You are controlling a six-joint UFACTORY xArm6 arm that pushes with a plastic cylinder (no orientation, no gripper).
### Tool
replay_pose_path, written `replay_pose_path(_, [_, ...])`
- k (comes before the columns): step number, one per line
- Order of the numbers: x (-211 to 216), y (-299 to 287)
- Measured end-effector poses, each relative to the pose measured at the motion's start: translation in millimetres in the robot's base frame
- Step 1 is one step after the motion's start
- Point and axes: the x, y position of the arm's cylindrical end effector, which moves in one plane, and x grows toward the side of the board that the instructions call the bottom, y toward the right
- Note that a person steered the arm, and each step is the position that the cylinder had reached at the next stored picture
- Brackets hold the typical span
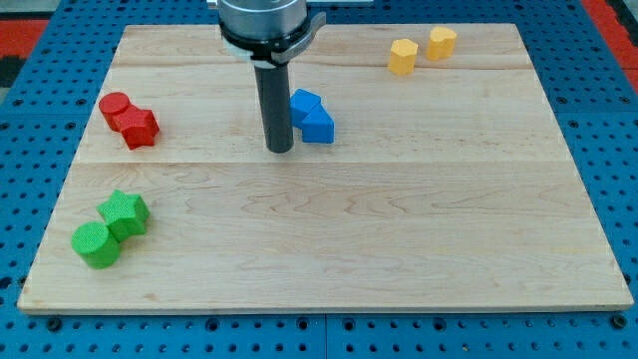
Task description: Push the blue cube towards the right top
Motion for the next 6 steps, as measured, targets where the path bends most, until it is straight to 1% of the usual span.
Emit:
replay_pose_path(1, [17.7, 44.0])
replay_pose_path(2, [9.3, 71.8])
replay_pose_path(3, [-33.2, 74.7])
replay_pose_path(5, [-86.5, -18.5])
replay_pose_path(6, [-79.0, -42.3])
